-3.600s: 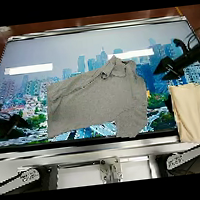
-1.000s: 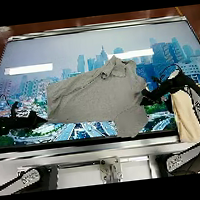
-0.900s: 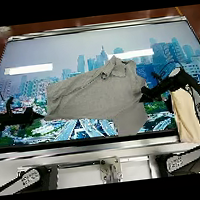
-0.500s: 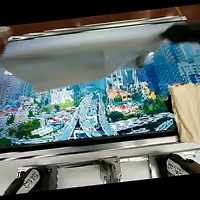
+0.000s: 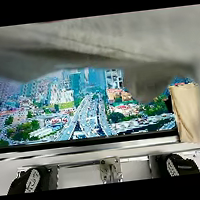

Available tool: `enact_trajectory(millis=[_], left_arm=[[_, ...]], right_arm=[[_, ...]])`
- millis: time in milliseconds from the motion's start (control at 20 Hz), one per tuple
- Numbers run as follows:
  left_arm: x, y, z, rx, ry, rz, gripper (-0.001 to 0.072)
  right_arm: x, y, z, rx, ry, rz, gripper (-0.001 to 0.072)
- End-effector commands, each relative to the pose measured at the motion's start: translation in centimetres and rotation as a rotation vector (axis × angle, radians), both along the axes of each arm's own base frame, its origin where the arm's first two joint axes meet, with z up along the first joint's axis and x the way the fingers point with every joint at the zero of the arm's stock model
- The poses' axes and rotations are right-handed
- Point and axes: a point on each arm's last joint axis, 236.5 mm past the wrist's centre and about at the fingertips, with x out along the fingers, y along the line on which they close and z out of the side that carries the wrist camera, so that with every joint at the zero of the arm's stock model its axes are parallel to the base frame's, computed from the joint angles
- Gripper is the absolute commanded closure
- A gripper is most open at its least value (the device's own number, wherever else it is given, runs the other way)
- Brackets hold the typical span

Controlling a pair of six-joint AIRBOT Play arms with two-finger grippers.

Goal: Fold the shirts.

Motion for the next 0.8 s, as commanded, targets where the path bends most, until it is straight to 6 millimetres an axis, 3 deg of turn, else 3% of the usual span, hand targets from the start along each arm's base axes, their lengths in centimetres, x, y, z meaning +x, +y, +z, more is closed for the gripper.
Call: enact_trajectory(millis=[0,100,350,400,600,750], left_arm=[[-2.3,1.9,-2.2,0.013,0.081,0.141,0.0671],[-0.7,2.7,-3.8,-0.007,0.141,0.133,0.0671],[5.3,4.8,-14.4,-0.109,0.485,0.085,0.0671],[6.4,5.3,-16.5,-0.126,0.543,0.082,0.0671],[12.1,7.9,-25.6,-0.249,0.778,0.071,0.0671],[17.8,10.3,-32.6,-0.347,0.896,0.083,0.0671]], right_arm=[[-2.7,-2.7,-3.3,-0.004,0.128,-0.141,0.0653],[-1.5,-3.6,-5.2,-0.011,0.213,-0.172,0.0654],[4.3,-4.9,-12.2,-0.008,0.544,-0.176,0.0654],[5.8,-5.1,-14.6,-0.006,0.649,-0.170,0.0654],[13.6,-5.6,-27.6,0.026,1.133,-0.102,0.0654],[22.1,-4.1,-37.6,0.141,1.271,0.016,0.0654]])
